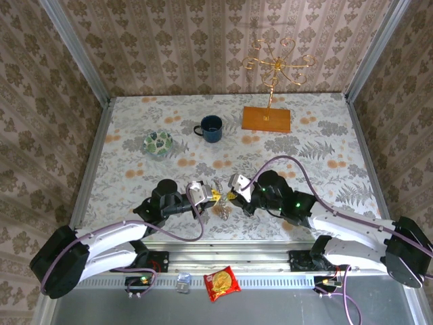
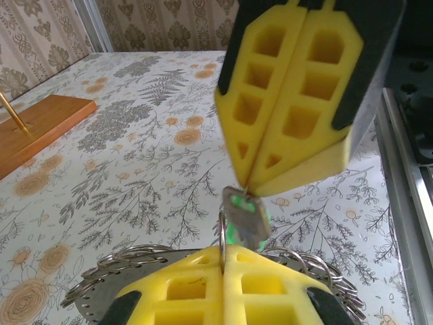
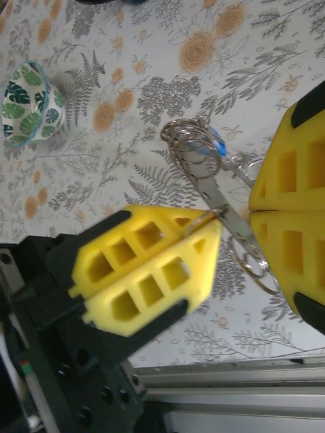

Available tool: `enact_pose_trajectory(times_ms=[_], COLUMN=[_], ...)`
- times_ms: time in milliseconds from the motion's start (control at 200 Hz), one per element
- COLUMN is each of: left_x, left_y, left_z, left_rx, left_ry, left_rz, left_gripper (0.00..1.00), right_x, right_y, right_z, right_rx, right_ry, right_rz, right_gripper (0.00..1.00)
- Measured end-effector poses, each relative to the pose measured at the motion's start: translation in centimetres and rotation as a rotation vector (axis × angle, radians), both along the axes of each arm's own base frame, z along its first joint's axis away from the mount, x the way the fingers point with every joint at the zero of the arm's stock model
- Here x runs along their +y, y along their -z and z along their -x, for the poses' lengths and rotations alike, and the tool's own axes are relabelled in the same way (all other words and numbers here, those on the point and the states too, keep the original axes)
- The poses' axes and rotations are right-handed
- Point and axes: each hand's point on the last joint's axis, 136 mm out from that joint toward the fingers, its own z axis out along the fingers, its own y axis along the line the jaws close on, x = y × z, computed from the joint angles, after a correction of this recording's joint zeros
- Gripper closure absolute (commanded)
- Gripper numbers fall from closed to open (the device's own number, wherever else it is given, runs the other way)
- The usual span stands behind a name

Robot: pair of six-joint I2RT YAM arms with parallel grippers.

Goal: Put the keys on the keyring

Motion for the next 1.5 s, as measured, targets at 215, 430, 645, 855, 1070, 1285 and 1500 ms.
enact_pose_trajectory(times_ms=[215,430,645,855,1070,1285,1500], left_x=[-0.1,-0.2,-0.2,-0.2,-0.4,-0.5,-0.6], left_y=[0.1,0.0,-1.0,-1.4,-1.3,-1.3,-1.0], left_z=[-0.1,0.0,-0.6,-0.7,-0.6,-0.6,-0.6], left_rx=[0.004,0.006,-0.019,-0.020,-0.012,0.001,0.021], left_ry=[-0.002,0.004,-0.024,-0.033,-0.028,-0.030,-0.044], left_rz=[0.001,0.009,0.042,0.074,0.077,0.082,0.077], left_gripper=[1.00,1.00,1.00,1.00,1.00,1.00,1.00], right_x=[1.2,1.7,0.0,-1.6,-0.7,-0.1,0.2], right_y=[-0.5,-2.2,-2.1,-0.7,-0.3,-1.1,-1.6], right_z=[-0.8,-1.3,-1.0,-1.0,-1.2,-1.5,-1.9], right_rx=[0.030,0.025,0.038,0.099,0.138,0.143,0.145], right_ry=[0.024,0.053,0.110,0.168,0.158,0.148,0.155], right_rz=[-0.072,-0.156,-0.180,-0.200,-0.228,-0.279,-0.314], right_gripper=[1.00,1.00,1.00,1.00,1.00,1.00,1.00])
